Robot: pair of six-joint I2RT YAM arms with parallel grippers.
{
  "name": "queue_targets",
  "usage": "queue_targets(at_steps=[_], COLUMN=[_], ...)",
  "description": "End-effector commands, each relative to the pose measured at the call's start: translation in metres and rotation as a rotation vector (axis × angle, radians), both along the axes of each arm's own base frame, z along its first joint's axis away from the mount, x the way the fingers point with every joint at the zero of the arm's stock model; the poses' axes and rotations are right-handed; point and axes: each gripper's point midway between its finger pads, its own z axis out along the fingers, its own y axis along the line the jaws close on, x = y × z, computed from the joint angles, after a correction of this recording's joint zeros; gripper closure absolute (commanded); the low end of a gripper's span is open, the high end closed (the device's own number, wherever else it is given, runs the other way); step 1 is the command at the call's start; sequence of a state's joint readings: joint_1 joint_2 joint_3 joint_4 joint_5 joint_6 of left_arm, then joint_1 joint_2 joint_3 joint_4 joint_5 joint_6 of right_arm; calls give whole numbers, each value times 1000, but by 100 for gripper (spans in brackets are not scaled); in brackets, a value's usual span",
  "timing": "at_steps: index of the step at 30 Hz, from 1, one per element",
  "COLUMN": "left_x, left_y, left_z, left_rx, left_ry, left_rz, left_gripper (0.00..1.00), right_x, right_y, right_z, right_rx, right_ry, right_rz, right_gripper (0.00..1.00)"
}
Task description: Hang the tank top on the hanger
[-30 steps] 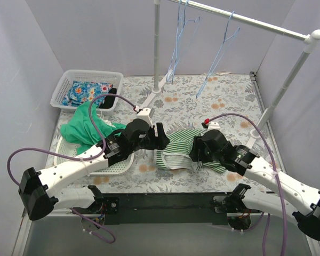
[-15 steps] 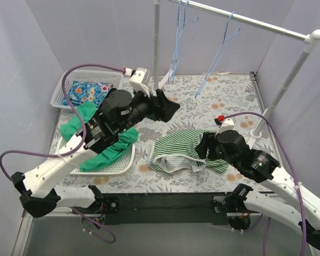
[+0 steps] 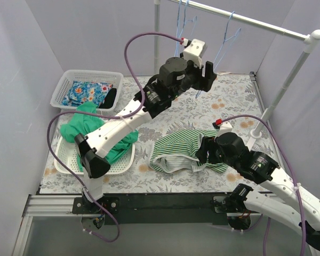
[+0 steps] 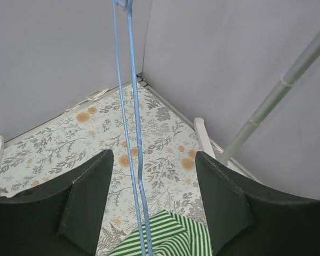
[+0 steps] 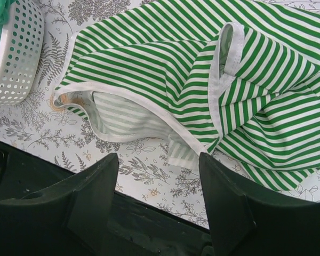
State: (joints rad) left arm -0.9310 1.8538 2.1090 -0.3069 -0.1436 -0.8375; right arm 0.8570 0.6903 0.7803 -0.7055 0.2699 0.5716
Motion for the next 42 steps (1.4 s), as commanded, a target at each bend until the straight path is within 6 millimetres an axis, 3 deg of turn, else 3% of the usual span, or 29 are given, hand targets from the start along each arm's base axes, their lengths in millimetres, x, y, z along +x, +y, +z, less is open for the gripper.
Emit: queue_targets(at_steps=[1, 2, 9, 12, 16, 17, 19, 23, 30, 32, 34, 35, 36, 37, 38, 41, 42], left_x=[16, 22, 44, 48, 49, 50, 53, 55, 46, 42, 29, 28, 24, 15, 13, -5, -6], left_y=[5, 0, -8, -10, -11, -12, -8, 1, 19, 19, 28, 27, 29, 39, 39, 59, 60], left_z=[18, 7, -17, -19, -17, -16, -6, 19, 54, 45, 54, 36, 33, 43, 26, 42, 28], left_rx=[39, 56, 134, 147, 145, 142, 116, 67, -2, 15, -9, 23, 18, -2, 20, -34, -20], left_ry=[-94, -86, -115, -124, -139, -143, -165, -221, -272, -260, -257, -234, -224, -232, -218, -245, -236], left_rz=[60, 67, 124, 135, 131, 135, 169, 213, 248, 219, 196, 182, 171, 167, 157, 147, 146], left_gripper=[38, 38, 44, 56, 79, 90, 100, 100, 100, 100, 100, 100, 100, 100, 100, 100, 100], right_x=[3, 3, 6, 5, 6, 7, 8, 10, 10, 11, 12, 12, 12, 13, 13, 14, 13], right_y=[0, 0, -1, -2, -4, -4, -4, -4, -6, -7, -9, -10, -12, -13, -15, -19, -20], right_z=[4, 4, 4, 2, 3, 6, 10, 18, 21, 22, 21, 22, 22, 22, 24, 24, 23], right_rx=[6, 3, -10, -18, -25, -20, -14, -12, -14, -14, -21, -19, -21, -24, -21, -24, -26], right_ry=[-29, -32, -46, -46, -57, -65, -75, -95, -108, -113, -115, -120, -122, -126, -132, -140, -139], right_rz=[5, 5, 10, 12, 9, 7, 10, 11, 6, 2, -10, -14, -19, -29, -37, -52, -56], right_gripper=[30, 30, 31, 32, 35, 38, 43, 54, 56, 56, 57, 57, 57, 57, 56, 55, 55])
